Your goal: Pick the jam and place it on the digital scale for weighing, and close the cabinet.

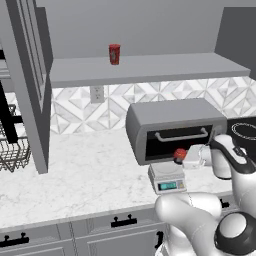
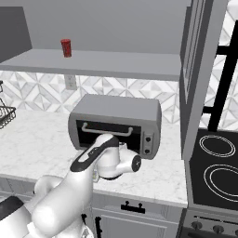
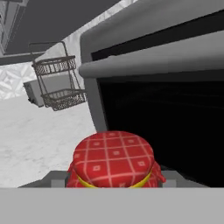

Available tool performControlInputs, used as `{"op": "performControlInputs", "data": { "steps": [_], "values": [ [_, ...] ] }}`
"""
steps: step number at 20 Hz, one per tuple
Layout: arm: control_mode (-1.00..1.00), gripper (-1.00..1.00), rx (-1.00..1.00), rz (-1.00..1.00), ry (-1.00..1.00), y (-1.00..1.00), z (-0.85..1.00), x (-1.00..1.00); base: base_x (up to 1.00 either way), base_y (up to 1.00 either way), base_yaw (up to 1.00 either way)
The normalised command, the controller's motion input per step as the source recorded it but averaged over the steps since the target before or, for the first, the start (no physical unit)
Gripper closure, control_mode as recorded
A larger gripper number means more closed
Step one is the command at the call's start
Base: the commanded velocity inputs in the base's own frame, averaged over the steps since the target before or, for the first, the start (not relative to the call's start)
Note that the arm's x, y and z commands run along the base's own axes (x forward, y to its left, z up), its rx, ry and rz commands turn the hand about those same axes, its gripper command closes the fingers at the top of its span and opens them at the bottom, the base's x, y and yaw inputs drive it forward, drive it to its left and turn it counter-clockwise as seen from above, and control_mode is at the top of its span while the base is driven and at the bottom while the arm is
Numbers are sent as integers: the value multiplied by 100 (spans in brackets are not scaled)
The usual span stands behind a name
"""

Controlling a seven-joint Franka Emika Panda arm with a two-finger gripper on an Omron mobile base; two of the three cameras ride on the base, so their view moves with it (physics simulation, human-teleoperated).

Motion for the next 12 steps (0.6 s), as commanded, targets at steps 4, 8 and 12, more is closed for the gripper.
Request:
{"op": "performControlInputs", "data": {
  "steps": [4, 8, 12],
  "values": [
    [-100, 100, 0, 0, 0, 31, -21, 2, 0, 0, 0],
    [-100, 100, 0, 0, 0, 25, -11, 7, 0, 0, 0],
    [-100, 100, 0, 0, 0, 20, -23, 6, 0, 0, 0]
  ]
}}
